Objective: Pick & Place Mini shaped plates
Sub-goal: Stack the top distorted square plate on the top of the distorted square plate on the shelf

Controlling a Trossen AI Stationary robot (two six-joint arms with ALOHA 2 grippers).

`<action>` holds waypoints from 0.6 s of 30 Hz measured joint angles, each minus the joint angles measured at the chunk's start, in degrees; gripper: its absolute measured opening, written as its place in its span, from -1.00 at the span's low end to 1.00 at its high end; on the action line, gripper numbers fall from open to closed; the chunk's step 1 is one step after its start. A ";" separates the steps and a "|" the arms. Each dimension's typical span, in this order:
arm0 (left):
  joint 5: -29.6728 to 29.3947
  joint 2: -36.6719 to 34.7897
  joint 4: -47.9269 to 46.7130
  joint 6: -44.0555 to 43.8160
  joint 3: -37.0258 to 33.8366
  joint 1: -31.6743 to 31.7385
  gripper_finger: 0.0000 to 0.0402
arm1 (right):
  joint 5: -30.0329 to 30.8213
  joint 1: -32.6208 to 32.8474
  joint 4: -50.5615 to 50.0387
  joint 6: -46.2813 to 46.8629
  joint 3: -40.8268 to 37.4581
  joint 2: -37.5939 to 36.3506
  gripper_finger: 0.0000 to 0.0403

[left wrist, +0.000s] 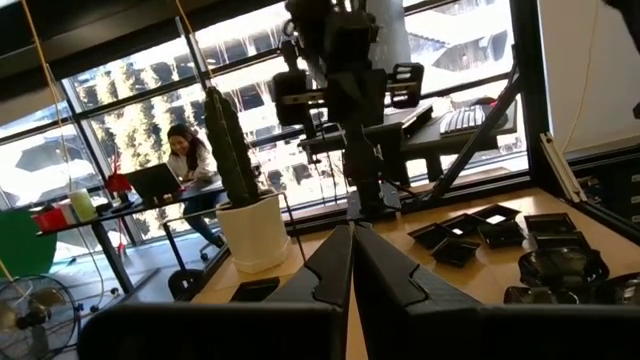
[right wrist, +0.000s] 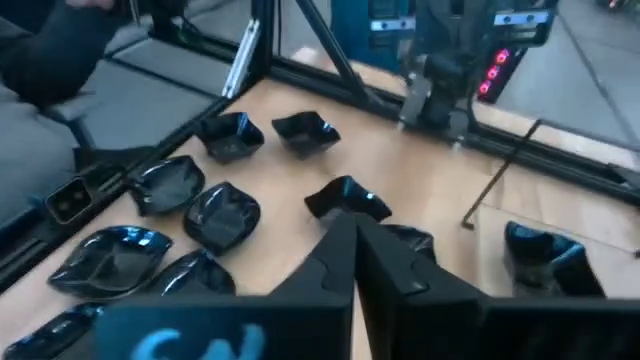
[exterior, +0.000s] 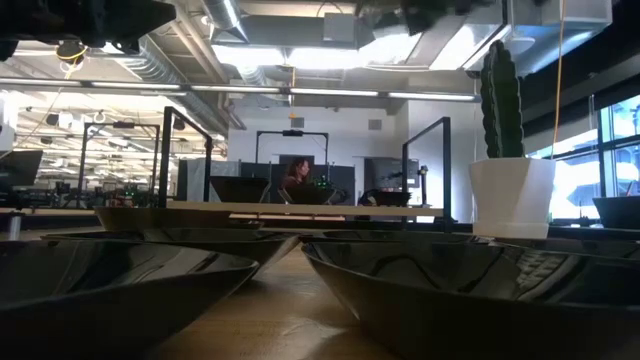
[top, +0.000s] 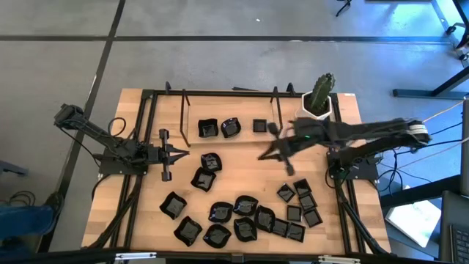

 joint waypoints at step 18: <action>-5.30 0.02 0.35 1.98 0.00 3.95 -0.99 | -8.07 3.40 32.94 3.29 -33.96 -14.67 -0.99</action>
